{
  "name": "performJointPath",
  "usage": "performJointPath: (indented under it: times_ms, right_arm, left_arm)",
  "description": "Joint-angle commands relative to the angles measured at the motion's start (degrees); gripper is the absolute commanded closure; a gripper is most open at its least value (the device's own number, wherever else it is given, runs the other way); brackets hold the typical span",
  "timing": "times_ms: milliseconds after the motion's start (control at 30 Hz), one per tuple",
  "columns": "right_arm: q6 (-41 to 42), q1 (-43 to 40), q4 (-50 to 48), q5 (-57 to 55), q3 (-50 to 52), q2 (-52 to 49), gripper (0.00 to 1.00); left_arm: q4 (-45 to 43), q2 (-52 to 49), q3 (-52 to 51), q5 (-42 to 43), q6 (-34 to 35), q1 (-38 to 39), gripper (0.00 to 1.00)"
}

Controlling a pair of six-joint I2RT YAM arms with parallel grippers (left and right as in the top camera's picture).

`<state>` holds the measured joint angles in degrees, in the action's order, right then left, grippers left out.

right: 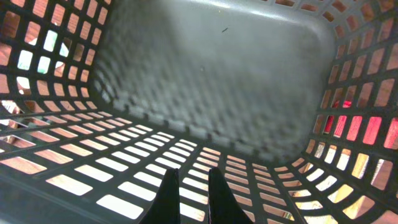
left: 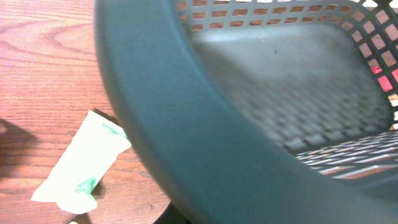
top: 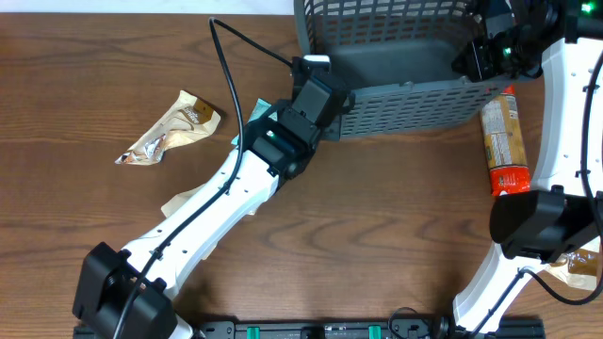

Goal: Pack container

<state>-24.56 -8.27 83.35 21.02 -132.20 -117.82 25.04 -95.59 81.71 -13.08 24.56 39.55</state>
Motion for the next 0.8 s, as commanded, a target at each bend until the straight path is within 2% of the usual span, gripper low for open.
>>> performJointPath:
  times_ms: [0, 600, 700, 733, 767]
  right_arm:
    - [0.7, 0.9, 1.1, 0.7, 0.0, 0.0, 0.99]
    - [0.5, 7.5, 2.1, 0.0, 0.0, 0.0, 0.98]
    - [0.5, 7.7, 1.4, -0.7, 0.0, 0.0, 0.98]
    - [0.5, 7.7, 1.1, -0.7, 0.0, 0.0, 0.96]
    - [0.5, 7.7, 0.5, -0.7, 0.0, 0.0, 0.79]
  left_arm:
    - [-0.6, 0.1, -0.1, -1.1, -1.0, -1.2, 0.94]
    - [-0.5, 0.1, -0.1, -1.1, -2.1, -2.6, 0.93]
    - [-0.3, 0.2, -0.1, -1.1, -2.1, -2.6, 0.86]
    - [-0.2, 0.2, -0.1, -1.1, -2.3, -2.6, 0.83]
    - [-0.2, 0.3, -0.1, -1.1, -2.8, -2.6, 0.76]
